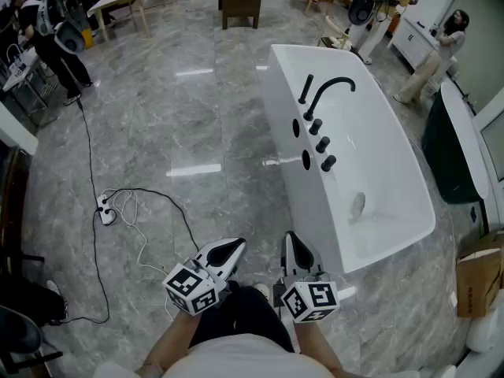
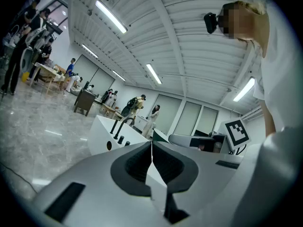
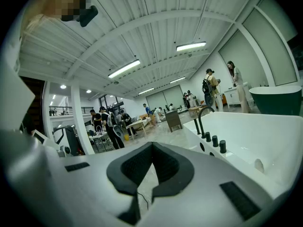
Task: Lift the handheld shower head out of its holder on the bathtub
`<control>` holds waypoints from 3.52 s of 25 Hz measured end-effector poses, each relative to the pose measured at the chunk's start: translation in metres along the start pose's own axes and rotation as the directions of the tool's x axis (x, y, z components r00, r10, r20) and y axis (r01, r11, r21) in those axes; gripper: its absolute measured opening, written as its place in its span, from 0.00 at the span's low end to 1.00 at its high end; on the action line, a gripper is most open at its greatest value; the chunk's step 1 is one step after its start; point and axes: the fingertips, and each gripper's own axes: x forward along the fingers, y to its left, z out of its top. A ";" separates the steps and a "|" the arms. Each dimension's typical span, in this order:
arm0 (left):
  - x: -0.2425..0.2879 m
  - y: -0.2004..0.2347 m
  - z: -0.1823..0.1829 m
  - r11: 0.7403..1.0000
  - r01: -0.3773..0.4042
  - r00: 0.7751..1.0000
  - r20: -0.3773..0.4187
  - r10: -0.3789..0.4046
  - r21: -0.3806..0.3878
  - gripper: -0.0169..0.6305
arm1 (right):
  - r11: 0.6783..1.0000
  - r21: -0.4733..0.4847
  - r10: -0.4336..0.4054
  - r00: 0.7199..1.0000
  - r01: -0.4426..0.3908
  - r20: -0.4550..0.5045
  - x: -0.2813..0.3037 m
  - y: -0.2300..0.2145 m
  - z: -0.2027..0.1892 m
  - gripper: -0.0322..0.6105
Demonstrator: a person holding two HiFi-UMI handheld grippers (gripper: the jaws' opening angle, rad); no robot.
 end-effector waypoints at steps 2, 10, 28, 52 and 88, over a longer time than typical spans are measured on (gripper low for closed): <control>-0.008 -0.008 0.000 1.000 0.008 1.000 -0.003 -0.008 0.002 0.05 | 1.000 -0.010 0.000 1.000 0.000 -0.002 -0.007 0.007 0.000 0.07; -0.010 -0.020 0.008 0.999 0.031 1.000 0.005 -0.031 0.026 0.05 | 0.998 -0.049 -0.024 0.999 0.026 0.044 -0.022 0.005 0.019 0.07; 0.015 -0.015 0.028 0.995 0.087 0.996 0.001 -0.087 0.045 0.05 | 0.995 -0.039 -0.080 0.984 0.087 0.157 -0.014 -0.018 0.044 0.08; 0.185 0.048 0.078 0.997 0.078 0.996 0.044 -0.079 0.012 0.05 | 0.999 -0.038 0.044 0.986 -0.039 0.159 0.121 -0.107 0.118 0.08; 0.282 0.106 0.101 1.000 -0.001 1.000 0.030 0.001 -0.012 0.05 | 0.999 -0.009 -0.035 0.999 0.035 0.034 0.221 -0.186 0.124 0.08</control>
